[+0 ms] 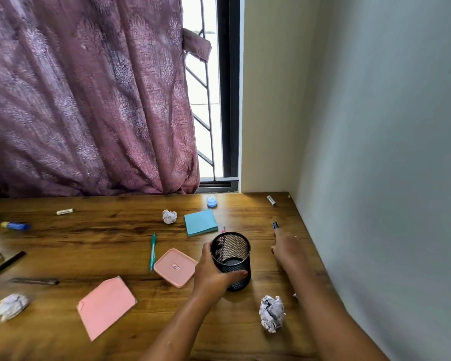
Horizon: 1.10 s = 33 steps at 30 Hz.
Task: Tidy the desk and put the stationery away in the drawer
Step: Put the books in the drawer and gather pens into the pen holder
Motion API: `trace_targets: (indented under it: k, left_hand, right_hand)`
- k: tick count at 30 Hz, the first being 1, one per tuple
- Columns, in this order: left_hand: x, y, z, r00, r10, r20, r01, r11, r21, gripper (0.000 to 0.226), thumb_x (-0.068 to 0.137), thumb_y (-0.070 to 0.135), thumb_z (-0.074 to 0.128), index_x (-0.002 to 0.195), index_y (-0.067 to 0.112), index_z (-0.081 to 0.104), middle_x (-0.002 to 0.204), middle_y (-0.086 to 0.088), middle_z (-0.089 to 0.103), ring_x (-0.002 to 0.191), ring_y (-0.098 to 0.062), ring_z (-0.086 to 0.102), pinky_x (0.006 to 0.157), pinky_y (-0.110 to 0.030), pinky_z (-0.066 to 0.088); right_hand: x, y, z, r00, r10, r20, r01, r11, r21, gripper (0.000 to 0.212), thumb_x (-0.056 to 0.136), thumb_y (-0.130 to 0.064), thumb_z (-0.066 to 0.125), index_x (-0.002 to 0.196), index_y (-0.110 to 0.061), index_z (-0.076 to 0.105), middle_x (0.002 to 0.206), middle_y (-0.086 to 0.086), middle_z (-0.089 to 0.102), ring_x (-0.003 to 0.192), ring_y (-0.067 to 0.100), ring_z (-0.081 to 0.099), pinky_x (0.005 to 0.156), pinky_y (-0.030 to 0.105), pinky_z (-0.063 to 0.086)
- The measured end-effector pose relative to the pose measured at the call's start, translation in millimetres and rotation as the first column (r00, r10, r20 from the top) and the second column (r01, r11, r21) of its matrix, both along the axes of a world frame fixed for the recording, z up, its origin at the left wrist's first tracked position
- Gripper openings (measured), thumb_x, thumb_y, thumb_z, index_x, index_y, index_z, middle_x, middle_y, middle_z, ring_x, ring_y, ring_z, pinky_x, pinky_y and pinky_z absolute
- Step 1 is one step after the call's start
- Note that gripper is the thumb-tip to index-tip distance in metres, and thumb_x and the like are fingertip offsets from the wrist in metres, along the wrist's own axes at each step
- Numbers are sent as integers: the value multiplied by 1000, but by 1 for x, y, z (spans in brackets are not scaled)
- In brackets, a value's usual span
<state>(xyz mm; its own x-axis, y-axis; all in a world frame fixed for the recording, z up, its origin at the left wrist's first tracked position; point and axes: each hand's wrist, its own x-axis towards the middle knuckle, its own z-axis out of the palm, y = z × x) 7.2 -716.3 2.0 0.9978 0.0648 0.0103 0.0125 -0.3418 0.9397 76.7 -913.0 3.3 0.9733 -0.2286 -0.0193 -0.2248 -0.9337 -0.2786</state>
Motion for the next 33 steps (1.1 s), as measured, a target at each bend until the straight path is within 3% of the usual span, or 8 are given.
trace_targets:
  k: [4,8,14,21,24,28,31,33]
  left_hand:
    - [-22,21,-5,1000,13,9,-13,1000,14,85,49,26,92,119,28,45,115,8,60,106,-14,56,89,-26,46]
    - [-40,46,-10,999,30,20,-30,999,40,83,49,24,92,116,29,43,114,10,58,108,-12,54,86,-23,42]
    - [-56,69,-11,999,51,4,-51,998,29,89,42,31,91,118,30,44,118,9,58,110,-12,55,90,-24,43]
    - [-60,84,-10,1000,2,11,-3,999,46,88,49,29,91,121,32,41,119,12,58,111,-9,55,85,-16,43]
    - [-58,89,-12,1000,-16,16,14,994,108,89,47,43,87,121,38,39,121,15,57,113,-8,54,92,-25,48]
    - [-55,93,-13,998,-57,3,56,989,139,94,49,49,86,127,39,35,126,14,53,116,-8,52,97,-33,50]
    - [-54,95,-15,998,-70,4,69,990,124,95,52,45,86,131,37,33,129,13,52,117,-10,51,96,-32,50]
    - [-53,96,-16,998,-62,5,61,991,120,96,49,44,85,130,36,34,127,12,53,116,-10,52,95,-29,49]
  right_hand:
    - [-5,11,-6,998,16,59,-15,1000,-24,31,94,0,36,118,-10,53,113,13,65,104,29,61,84,37,50]
    - [-12,38,24,984,-58,166,-7,931,366,37,89,4,51,123,-10,44,111,15,61,98,29,61,78,38,49]
    - [-60,109,87,877,163,452,-475,431,767,85,87,5,59,146,-34,12,96,7,55,84,19,64,75,37,59]
    - [-99,138,56,850,343,399,-521,660,542,44,81,1,63,119,-17,48,91,2,60,81,16,61,77,31,55]
    - [-100,142,35,833,391,393,-536,746,395,16,81,-7,62,91,-19,61,92,0,61,91,19,57,80,20,44]
    - [-102,145,21,824,412,389,-529,805,268,8,86,-21,65,93,-19,64,98,-6,56,102,17,49,82,7,28]
    - [-100,140,28,819,472,328,-569,745,348,31,78,-49,69,97,-26,63,104,-9,55,103,11,47,83,18,33]
    - [-99,133,40,796,490,355,-597,537,596,55,67,-74,60,94,-26,63,103,-10,61,98,6,55,81,19,43]
